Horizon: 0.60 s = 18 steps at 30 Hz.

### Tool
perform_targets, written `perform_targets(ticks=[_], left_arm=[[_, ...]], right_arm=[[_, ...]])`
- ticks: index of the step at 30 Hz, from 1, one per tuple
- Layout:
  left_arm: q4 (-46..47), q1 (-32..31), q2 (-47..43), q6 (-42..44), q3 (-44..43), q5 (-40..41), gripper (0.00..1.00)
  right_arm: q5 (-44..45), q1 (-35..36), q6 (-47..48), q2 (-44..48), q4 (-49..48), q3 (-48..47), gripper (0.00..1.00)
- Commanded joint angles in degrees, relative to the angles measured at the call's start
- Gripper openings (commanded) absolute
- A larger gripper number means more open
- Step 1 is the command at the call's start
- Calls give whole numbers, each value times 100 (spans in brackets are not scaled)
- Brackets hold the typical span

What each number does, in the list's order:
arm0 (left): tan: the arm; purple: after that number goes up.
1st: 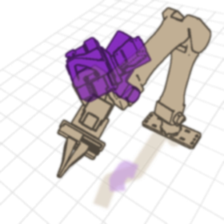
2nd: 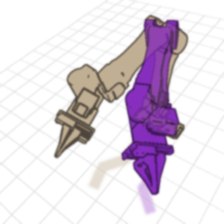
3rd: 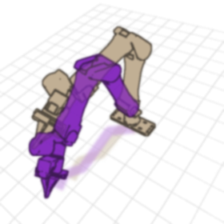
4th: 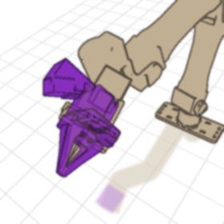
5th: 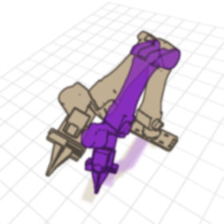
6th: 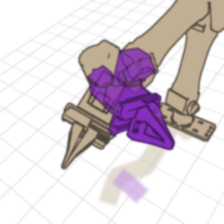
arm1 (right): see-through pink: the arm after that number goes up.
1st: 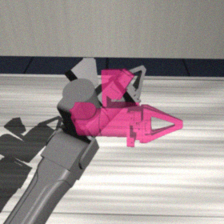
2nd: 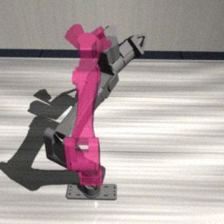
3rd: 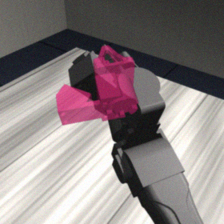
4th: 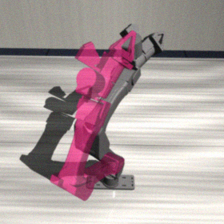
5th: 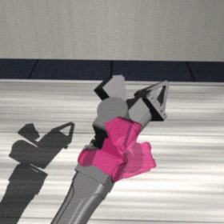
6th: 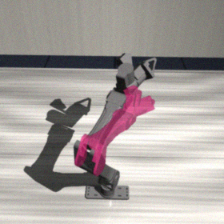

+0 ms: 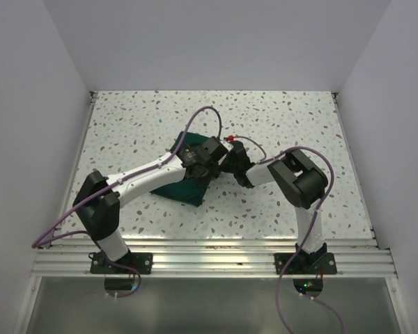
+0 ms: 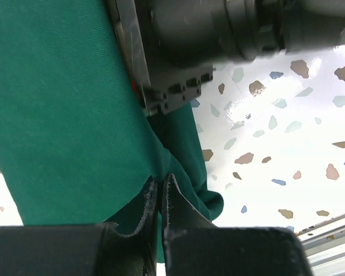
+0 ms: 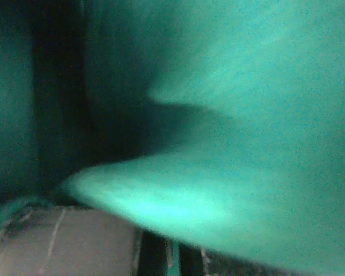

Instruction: Prepare the surgical pack

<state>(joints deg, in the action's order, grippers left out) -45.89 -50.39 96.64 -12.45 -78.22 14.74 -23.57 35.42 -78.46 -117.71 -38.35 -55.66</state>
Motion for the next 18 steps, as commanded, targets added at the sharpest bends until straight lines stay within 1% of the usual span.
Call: perform_targets(ticks=[1, 3, 7, 9, 10, 13, 16, 18], left_arm=[[282, -50, -58, -47, 244, -305, 0], [326, -41, -66, -91, 333, -314, 0], [440, 73, -92, -161, 526, -419, 0], [536, 143, -145, -223, 614, -507, 0], [555, 178, -154, -232, 623, -551, 0], [607, 302, -172, -249, 623, -639, 0], [599, 346, -137, -197, 588, -692, 0], [564, 354, -111, -153, 579, -692, 0]], right_arm=[[-173, -298, -21, -67, -454, -112, 0], [-340, -404, 23, -85, -498, -112, 0], [-674, -737, 531, 256, 641, -165, 0], [-719, -826, 743, 415, 1038, -165, 0], [-728, -878, 988, 476, 1397, -173, 0], [-746, -1019, 1419, 688, 1908, -182, 0], [-833, -1177, 1526, 741, 1665, -121, 0], [-1026, -1239, 1587, 610, 1620, -286, 0]])
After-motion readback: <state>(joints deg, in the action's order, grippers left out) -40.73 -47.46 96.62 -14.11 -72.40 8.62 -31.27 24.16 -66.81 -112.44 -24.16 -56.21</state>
